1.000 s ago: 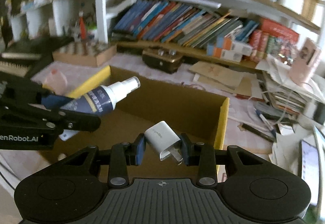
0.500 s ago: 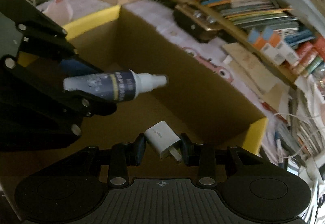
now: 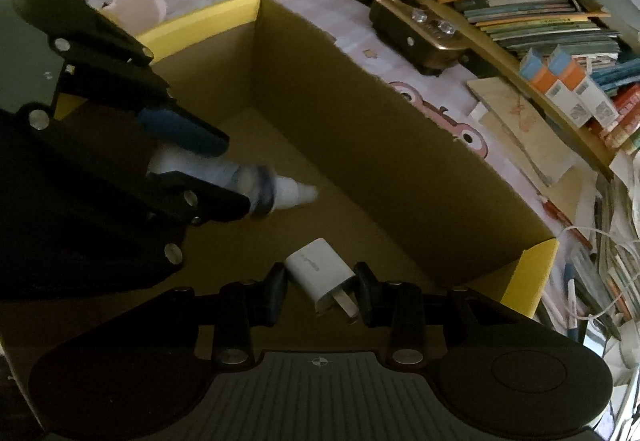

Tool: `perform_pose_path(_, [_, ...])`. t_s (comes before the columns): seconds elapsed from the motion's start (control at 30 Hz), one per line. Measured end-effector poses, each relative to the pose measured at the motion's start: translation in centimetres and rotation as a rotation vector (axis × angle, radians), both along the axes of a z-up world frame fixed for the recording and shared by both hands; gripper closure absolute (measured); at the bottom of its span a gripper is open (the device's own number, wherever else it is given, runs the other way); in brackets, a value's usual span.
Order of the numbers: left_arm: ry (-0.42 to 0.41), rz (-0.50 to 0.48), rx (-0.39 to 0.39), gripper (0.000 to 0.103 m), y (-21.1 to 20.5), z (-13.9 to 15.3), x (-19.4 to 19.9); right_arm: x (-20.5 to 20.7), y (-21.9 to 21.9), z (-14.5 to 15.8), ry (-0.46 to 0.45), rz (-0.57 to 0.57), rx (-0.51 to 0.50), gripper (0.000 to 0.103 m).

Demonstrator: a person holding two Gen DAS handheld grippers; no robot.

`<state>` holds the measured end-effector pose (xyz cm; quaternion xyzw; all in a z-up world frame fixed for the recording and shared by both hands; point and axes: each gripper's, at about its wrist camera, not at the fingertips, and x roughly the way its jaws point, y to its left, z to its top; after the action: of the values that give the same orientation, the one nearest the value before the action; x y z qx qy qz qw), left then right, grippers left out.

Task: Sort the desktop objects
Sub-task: 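Lower the spray bottle and charger into the box and open both tools, then withdraw both tools from the box back toward the table objects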

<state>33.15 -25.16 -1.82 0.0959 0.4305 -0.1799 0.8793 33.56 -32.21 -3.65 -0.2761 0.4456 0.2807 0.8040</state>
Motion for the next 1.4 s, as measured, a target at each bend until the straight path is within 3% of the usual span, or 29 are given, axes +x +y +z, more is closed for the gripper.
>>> perform_pose_path(0.03, [-0.008,0.002,-0.001,0.06,0.1,0.1,-0.1,0.0,-0.1,0.1,-0.011,-0.007,0.006,0.065])
perform_pose_path(0.13, [-0.064,0.023,0.007,0.049,0.4,0.8,-0.9,-0.6,-0.4,0.7,-0.063,-0.023,0.028,0.052])
perform_pose_path(0.2, [-0.096,0.038,-0.016,0.04,0.9,1.6,-1.5,-0.9,-0.8,1.3,-0.093,-0.044,0.055,0.05])
perform_pose_path(0.47, [-0.255,0.095,-0.087,0.021,3.1,5.6,-5.4,-3.6,-3.1,5.0,-0.183,-0.183,0.257,0.044])
perform_pose_path(0.73, [-0.368,0.155,-0.126,0.012,5.7,7.7,-10.5,-8.1,-4.8,7.8,-0.34,-0.397,0.428,0.04])
perform_pose_path(0.9, [-0.433,0.211,-0.134,0.011,8.0,8.0,-13.7,-11.8,-5.3,8.3,-0.437,-0.546,0.489,0.038])
perform_pose_path(1.13, [-0.443,0.248,-0.146,0.011,11.4,7.2,-16.9,-16.5,-4.4,7.4,-0.52,-0.674,0.479,0.037])
perform_pose_path(1.4, [-0.419,0.25,-0.148,0.011,15.0,5.6,-20.1,-20.8,-1.1,5.6,-0.495,-0.745,0.448,0.037])
